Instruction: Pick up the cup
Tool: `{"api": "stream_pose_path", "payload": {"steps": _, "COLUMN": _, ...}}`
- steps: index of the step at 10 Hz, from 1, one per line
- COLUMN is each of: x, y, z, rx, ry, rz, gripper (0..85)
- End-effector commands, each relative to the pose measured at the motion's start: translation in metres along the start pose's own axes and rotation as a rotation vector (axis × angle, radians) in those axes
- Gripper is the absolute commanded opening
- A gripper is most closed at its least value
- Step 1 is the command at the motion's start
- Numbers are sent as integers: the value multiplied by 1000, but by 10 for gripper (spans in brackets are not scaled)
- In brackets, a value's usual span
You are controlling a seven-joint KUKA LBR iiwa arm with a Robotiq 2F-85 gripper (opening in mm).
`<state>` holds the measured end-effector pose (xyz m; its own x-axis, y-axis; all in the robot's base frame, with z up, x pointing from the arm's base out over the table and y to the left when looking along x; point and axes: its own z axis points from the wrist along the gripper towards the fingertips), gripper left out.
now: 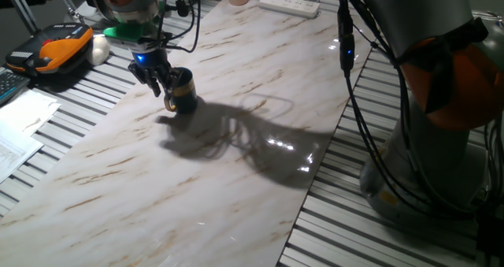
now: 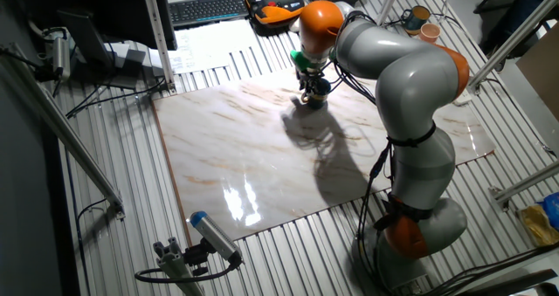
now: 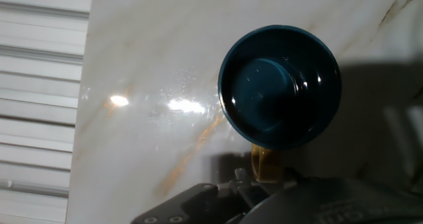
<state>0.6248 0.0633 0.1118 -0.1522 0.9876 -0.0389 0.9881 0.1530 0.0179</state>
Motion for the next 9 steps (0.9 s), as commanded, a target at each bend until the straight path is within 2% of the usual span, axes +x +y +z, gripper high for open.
{"api": "stream_pose_path", "payload": {"steps": 1, "x": 0, "y": 0, "z": 1, "rx": 2, "ry": -2, "rz": 2, "gripper": 340}}
{"api": "stream_pose_path", "payload": {"steps": 3, "x": 0, "y": 1, "z": 2, "rx": 12, "ry": -9, "rz": 8, "gripper": 340}}
{"api": "stream_pose_path", "payload": {"steps": 4, "x": 0, "y": 1, "z": 2, "rx": 12, "ry": -9, "rz": 10, "gripper": 510}}
{"api": "stream_pose_path", "payload": {"steps": 9, "x": 1, "y": 1, "z": 5, "rx": 16, "ry": -14, "rz": 13, "gripper": 510}}
